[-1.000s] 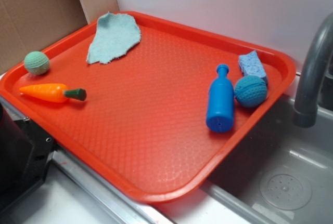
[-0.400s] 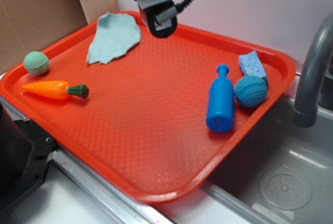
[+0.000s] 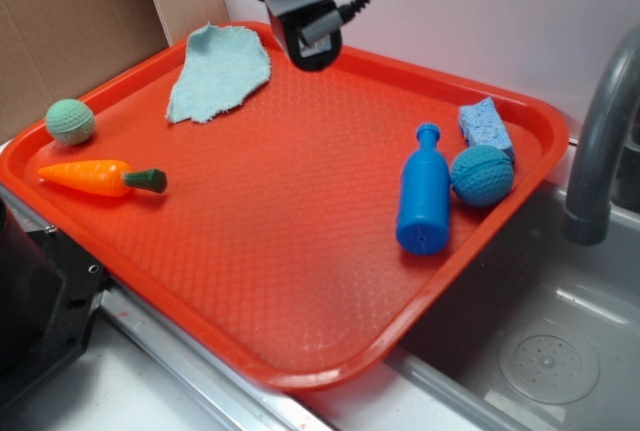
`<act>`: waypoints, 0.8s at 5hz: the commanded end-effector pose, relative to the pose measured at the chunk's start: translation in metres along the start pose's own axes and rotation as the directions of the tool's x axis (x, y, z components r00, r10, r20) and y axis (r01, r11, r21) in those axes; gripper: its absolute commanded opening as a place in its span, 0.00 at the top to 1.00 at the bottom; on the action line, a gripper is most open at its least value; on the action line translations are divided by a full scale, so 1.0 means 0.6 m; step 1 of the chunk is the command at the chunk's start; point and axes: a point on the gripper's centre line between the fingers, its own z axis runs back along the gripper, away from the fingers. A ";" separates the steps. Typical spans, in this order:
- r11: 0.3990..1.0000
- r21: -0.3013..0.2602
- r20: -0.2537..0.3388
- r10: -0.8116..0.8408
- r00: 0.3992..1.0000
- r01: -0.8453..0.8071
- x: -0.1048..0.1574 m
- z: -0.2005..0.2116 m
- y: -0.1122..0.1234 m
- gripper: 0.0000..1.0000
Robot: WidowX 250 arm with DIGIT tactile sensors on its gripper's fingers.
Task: Grab the blue ball.
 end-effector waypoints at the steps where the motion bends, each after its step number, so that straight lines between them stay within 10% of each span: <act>1: 0.997 -0.065 0.095 -0.045 0.995 0.051 0.082 -0.068 -0.012 0.00; 4: 0.993 -0.079 0.084 -0.077 0.993 0.084 0.143 -0.179 -0.017 0.00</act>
